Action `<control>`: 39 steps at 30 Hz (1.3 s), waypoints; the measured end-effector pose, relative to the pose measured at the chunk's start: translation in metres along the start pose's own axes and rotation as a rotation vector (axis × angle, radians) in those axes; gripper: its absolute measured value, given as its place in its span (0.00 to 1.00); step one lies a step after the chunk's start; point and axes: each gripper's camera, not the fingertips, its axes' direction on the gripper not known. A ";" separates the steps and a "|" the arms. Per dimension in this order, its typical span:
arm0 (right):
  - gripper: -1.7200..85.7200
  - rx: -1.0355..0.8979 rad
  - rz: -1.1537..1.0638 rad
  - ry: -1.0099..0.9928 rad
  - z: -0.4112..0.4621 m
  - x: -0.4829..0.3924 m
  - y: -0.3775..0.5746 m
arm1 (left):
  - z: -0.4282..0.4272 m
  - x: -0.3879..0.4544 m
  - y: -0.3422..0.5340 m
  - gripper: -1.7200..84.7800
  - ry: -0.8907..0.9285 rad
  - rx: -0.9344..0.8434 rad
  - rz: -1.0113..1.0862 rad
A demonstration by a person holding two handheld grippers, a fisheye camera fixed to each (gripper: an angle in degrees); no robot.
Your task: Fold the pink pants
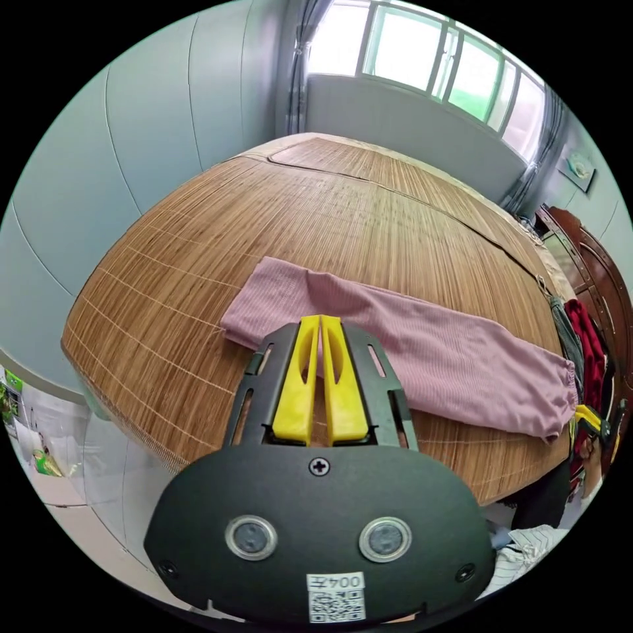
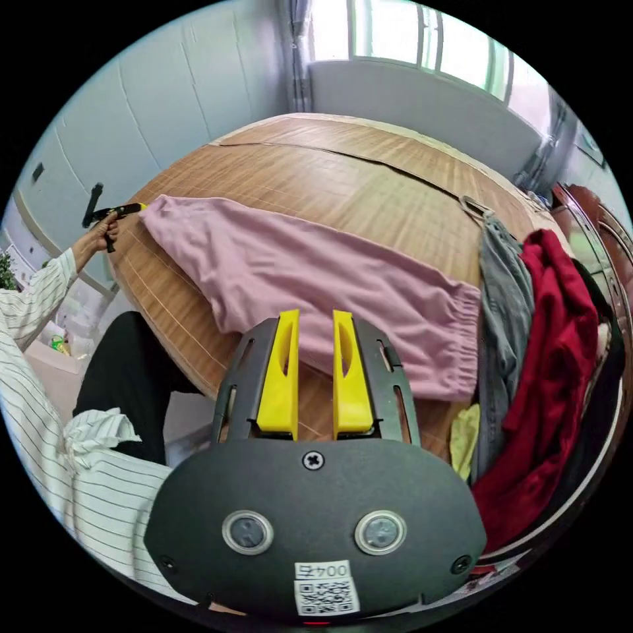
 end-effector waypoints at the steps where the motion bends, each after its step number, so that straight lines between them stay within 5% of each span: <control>1: 0.12 -0.005 0.005 0.011 -0.001 0.008 0.012 | -0.017 0.017 0.004 0.03 0.051 0.026 0.038; 11: 0.15 0.082 -0.269 -0.052 0.027 -0.063 0.046 | -0.075 0.272 0.006 0.02 0.377 -0.098 0.405; 19: 0.08 0.002 -0.604 0.166 0.071 -0.109 0.016 | -0.108 0.343 0.023 0.03 0.454 -0.191 0.430; 27: 0.02 -0.125 -0.149 -0.430 0.092 0.028 -0.038 | -0.165 0.420 0.028 0.07 0.433 -0.060 0.675; 39: 0.03 -0.117 -0.072 -0.553 0.126 0.076 -0.031 | -0.207 0.534 -0.003 0.09 0.304 0.029 0.927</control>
